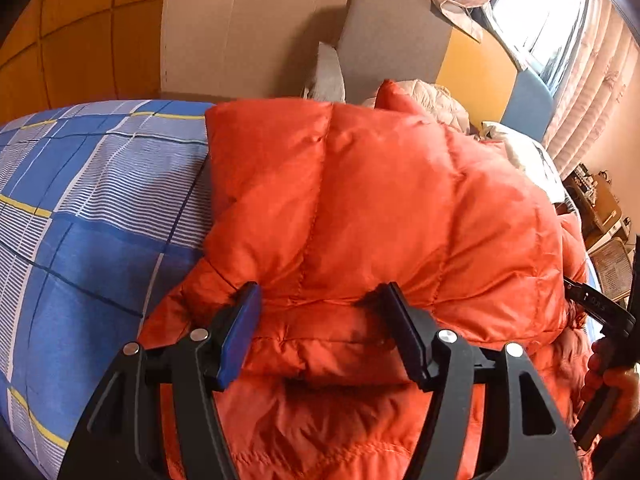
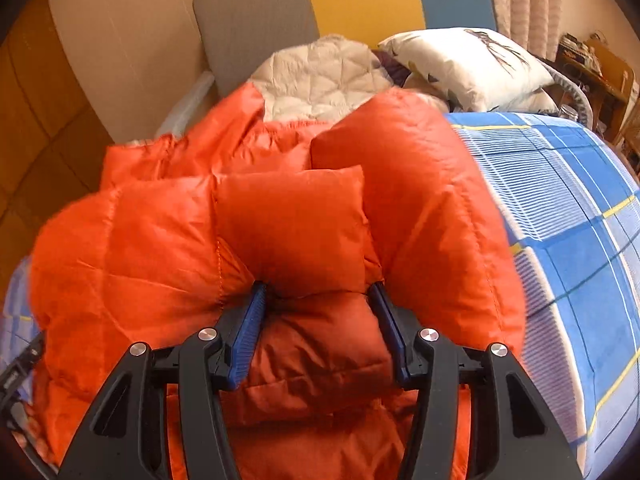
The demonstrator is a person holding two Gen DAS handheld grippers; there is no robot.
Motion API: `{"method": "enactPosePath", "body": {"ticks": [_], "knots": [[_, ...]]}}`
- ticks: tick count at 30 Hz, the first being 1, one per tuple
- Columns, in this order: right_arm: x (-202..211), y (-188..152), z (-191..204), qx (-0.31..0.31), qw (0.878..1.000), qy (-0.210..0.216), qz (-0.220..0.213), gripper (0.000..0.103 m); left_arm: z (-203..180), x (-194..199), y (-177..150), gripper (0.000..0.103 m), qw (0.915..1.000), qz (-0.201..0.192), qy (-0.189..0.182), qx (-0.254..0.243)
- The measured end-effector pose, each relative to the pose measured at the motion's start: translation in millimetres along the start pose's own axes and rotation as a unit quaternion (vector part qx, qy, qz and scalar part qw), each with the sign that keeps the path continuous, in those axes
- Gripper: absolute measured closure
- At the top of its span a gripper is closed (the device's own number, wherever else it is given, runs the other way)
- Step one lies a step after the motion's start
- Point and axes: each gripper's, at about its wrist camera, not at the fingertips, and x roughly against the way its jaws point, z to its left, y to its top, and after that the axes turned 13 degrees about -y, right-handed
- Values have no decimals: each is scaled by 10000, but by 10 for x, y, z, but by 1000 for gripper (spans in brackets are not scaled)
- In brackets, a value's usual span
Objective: Fold large clothes
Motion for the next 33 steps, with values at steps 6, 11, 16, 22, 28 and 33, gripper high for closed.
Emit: {"method": "enactPosePath", "body": {"ticks": [6,11,16,22,28,33], "knots": [[44,-36,-60,-139,9999,24,84,47,-43,108,-74,38,9998,-112,159,11],[278,-190,-206,-342,9993,137,16,33,-116,409,-228,32,9995,-228,183,-155],[500,-468,-328,-285,9994,114,143,29,-199,712,-446,32,9987,-270,165,-397],[793,-826,-511,-71,9996,86,246,29,-254,1091,-812,32,9972,-287,142,-676],[1127,-1145,-868,49,9999,-35,141,29,-204,1385,-1166,32,9961,-263,152,-831],[1357,-1377,-1329,-109,9993,-345,65,29,-33,1601,-1473,32,9972,-180,115,-715]]}}
